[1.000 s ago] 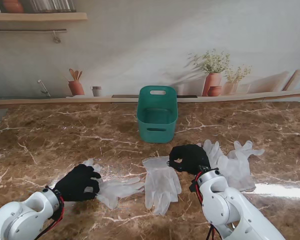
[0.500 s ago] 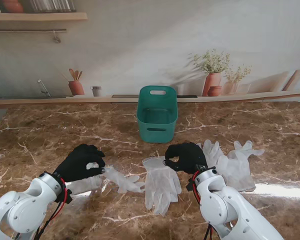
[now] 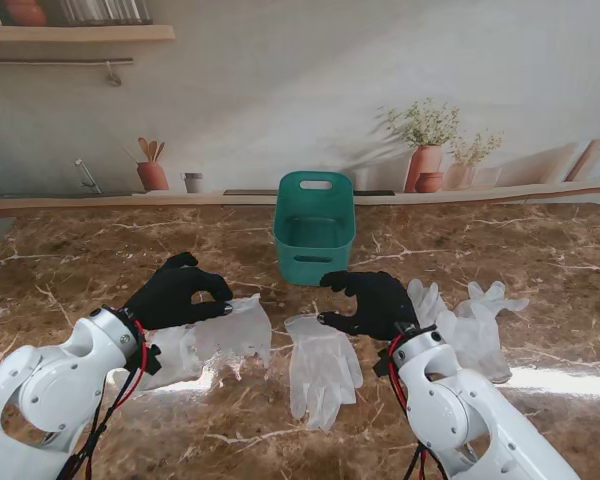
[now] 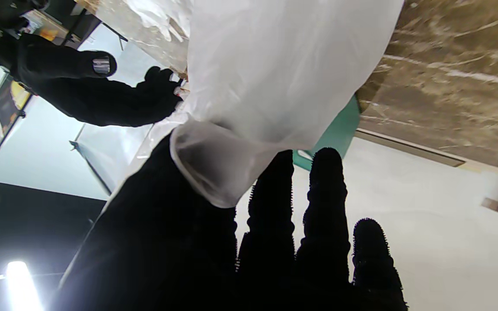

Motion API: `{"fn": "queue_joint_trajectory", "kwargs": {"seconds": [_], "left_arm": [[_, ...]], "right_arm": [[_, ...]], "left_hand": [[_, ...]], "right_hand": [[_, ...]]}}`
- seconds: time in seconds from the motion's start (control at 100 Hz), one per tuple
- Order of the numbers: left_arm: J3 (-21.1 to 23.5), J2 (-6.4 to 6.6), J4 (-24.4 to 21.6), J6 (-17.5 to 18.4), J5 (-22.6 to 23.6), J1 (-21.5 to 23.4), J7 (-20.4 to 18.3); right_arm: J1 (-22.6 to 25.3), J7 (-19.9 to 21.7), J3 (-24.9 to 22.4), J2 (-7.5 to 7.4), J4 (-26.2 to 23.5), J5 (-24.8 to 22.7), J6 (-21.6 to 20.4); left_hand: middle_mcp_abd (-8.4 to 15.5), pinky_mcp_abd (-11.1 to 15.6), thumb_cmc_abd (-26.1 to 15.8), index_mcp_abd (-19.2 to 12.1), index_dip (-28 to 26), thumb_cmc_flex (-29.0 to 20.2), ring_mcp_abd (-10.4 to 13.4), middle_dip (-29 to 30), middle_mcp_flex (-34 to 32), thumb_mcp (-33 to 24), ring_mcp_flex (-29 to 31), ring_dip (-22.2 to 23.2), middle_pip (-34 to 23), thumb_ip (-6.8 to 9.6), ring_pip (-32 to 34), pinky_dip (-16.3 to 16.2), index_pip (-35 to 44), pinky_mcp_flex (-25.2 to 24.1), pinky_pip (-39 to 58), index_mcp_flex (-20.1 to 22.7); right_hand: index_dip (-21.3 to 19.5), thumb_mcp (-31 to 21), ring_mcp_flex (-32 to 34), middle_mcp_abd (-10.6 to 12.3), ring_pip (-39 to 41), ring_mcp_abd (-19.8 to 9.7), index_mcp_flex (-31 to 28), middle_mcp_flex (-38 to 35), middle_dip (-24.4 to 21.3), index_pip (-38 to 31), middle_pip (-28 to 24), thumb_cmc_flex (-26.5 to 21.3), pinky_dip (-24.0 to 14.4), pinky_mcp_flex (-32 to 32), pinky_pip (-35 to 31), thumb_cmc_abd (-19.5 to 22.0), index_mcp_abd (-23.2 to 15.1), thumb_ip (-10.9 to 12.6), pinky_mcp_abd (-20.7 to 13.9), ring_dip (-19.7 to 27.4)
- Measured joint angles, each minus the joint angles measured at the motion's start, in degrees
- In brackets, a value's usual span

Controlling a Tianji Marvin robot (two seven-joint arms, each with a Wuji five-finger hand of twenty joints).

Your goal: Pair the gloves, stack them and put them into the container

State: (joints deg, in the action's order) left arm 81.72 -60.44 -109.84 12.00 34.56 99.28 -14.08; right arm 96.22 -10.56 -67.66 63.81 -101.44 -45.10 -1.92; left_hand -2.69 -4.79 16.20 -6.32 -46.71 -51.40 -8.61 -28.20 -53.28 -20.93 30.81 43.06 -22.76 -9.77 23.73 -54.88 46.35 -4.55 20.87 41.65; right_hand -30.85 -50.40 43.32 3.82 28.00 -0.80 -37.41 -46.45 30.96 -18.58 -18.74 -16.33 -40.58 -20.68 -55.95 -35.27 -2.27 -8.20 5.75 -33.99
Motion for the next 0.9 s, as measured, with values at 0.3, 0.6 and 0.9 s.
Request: {"fn": "queue_joint_trajectory", "kwargs": {"seconds": [0.3, 0.6, 0.9], "left_arm": [[-2.6, 0.36, -2.3, 0.0, -1.7, -2.7, -1.9], [-4.4, 0.41, -3.1, 0.1, -2.5, -4.1, -2.5], [-6.8, 0.51, -3.1, 0.1, -3.8, -5.6, -2.7]], "right_arm": [[0.0, -1.0, 1.1, -0.01, -1.2, -0.2, 0.1], [0.6, -1.5, 0.5, 0.09, -2.3, -0.6, -1.9], [0.1, -3.1, 2.1, 0.01, -1.8, -1.6, -3.3]], "left_hand": [[0.0, -1.7, 0.0, 0.2, 0.0, 0.0, -0.8, 0.0, -3.6, 0.0, 3.3, 1.2, -0.2, 0.00, 1.0, 0.0, 0.1, 0.5, 8.2, 0.1], [0.0, -1.8, 0.0, 0.7, 0.0, 0.0, -0.8, -0.3, -3.3, 0.0, 3.3, 1.7, -0.5, 0.00, 1.6, 1.9, 0.1, 0.5, 9.2, 0.4], [0.0, -2.2, 0.0, 1.0, 0.0, 0.0, -0.9, -0.7, -3.3, 0.0, 4.7, 2.4, -0.6, 0.00, 2.9, 2.9, 0.7, 0.5, 9.6, 0.5]], "right_hand": [[1.3, 9.2, -4.1, -0.7, -1.6, 0.0, 6.4, 7.4, -2.2, 4.3, 0.8, 0.6, 0.0, 1.4, 2.4, -0.5, 3.3, 3.0, -0.4, 0.9], [1.5, 8.8, -4.7, -0.7, -2.4, 0.0, 7.7, 8.2, -2.9, 4.4, 0.8, 0.6, 0.0, 1.9, 3.1, -1.1, 3.3, 3.0, -0.4, 1.4], [1.8, 11.1, -10.8, -1.9, -5.5, 0.0, 10.1, 15.4, -4.4, 5.0, 2.2, 0.0, 0.0, 2.7, 4.5, -1.1, 4.6, 3.0, -0.4, 3.6]]}}
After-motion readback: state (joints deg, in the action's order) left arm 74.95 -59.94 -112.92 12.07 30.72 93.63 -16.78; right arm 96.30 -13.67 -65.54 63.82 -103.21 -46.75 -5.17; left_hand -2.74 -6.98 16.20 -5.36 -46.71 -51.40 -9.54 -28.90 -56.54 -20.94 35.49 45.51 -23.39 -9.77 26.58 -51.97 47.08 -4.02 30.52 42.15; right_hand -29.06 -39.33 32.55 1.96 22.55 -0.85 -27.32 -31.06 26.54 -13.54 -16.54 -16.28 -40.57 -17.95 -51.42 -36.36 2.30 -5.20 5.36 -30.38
